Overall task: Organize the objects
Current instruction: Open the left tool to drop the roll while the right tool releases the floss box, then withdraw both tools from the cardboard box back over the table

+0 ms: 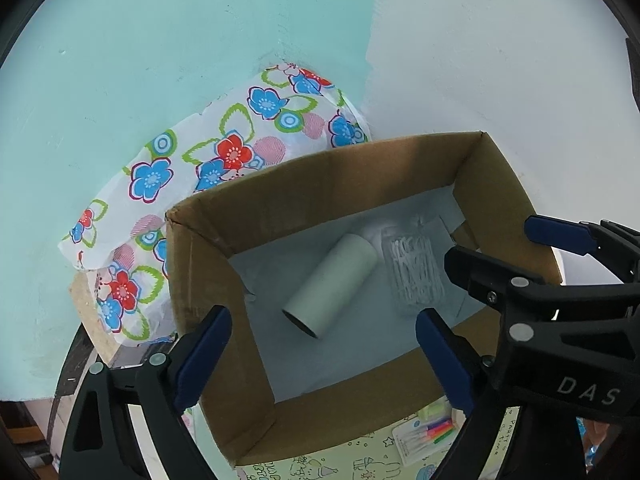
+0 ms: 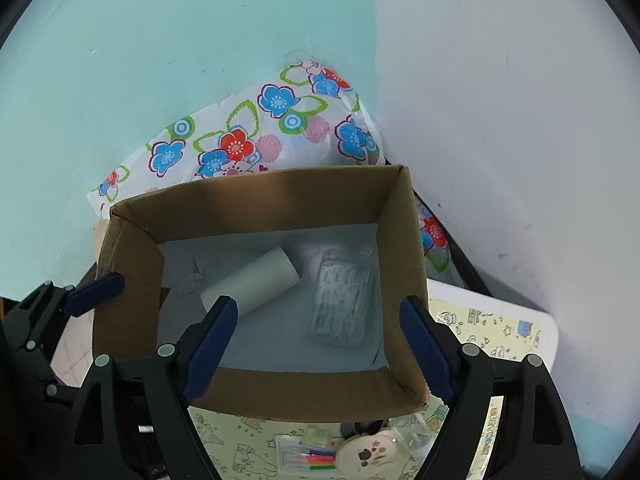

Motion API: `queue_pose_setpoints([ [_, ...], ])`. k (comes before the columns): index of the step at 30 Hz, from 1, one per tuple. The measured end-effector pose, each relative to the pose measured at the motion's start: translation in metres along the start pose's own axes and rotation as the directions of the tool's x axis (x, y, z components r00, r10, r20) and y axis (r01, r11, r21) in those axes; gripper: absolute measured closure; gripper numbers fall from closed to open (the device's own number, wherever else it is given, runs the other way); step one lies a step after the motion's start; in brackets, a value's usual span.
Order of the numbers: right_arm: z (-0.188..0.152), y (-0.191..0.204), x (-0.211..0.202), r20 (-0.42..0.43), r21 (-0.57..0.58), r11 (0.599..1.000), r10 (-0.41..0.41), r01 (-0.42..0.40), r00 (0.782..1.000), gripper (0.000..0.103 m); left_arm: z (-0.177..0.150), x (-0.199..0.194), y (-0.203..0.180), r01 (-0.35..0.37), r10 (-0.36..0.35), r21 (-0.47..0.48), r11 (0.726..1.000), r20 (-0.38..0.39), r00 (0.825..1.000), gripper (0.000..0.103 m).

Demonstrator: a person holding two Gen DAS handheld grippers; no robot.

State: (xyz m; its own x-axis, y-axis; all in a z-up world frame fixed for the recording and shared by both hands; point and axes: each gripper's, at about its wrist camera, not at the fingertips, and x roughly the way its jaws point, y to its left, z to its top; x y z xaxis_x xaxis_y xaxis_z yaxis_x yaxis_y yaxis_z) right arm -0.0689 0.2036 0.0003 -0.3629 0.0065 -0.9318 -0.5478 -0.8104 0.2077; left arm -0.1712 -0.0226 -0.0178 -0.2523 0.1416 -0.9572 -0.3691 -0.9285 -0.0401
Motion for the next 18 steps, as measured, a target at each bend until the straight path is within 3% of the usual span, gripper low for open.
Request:
queue_pose_setpoints([
  [18, -0.017, 0.008, -0.027, 0.043, 0.003, 0.993, -0.121, 0.121, 0.992, 0.018, -0.012, -0.021, -0.003, -0.023, 0.023, 0.017, 1.0, 0.021, 1.0, 0.008],
])
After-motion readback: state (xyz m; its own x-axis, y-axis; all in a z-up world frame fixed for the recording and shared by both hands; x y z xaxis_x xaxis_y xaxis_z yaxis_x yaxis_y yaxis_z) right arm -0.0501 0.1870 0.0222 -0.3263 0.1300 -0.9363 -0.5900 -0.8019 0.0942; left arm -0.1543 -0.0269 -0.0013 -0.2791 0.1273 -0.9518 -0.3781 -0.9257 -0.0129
